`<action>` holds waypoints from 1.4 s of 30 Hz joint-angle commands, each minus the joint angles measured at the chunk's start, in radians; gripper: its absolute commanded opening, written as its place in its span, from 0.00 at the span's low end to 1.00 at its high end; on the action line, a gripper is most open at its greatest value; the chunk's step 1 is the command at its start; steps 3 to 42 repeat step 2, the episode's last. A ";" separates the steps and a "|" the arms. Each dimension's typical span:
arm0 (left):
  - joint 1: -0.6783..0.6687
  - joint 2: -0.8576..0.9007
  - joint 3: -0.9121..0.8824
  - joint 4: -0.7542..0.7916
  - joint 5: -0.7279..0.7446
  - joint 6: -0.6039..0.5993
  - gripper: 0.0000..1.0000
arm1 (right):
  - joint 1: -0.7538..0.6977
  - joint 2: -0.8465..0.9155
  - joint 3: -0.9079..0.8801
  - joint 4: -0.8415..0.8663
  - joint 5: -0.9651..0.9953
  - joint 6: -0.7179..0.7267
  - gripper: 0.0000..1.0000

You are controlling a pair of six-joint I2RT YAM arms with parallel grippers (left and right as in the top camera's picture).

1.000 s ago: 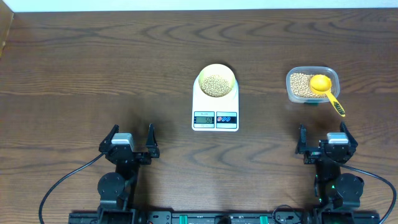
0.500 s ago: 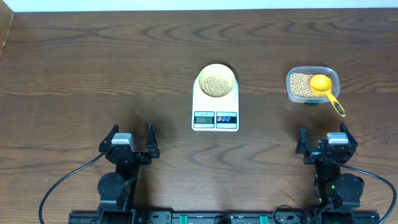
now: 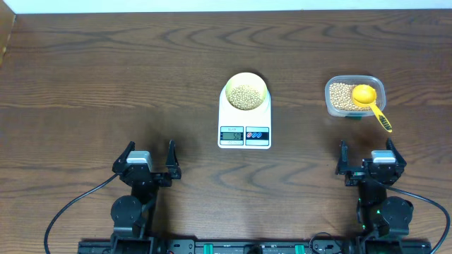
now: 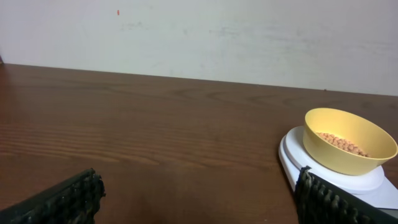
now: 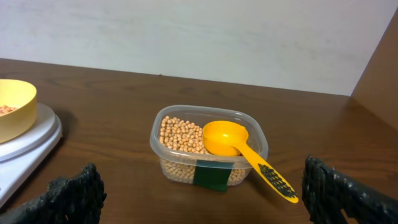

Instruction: Scoop item into bowl and weigh 50g on scale

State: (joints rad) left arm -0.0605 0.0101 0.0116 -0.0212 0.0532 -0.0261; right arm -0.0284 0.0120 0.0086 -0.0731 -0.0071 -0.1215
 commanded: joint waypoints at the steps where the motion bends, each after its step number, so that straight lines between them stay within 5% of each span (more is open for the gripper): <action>1: 0.005 -0.006 -0.008 -0.049 -0.013 0.006 1.00 | 0.004 -0.006 -0.003 -0.003 0.001 -0.011 0.99; 42: 0.005 -0.006 -0.008 -0.049 -0.013 0.006 1.00 | 0.004 -0.006 -0.003 -0.003 0.001 -0.011 0.99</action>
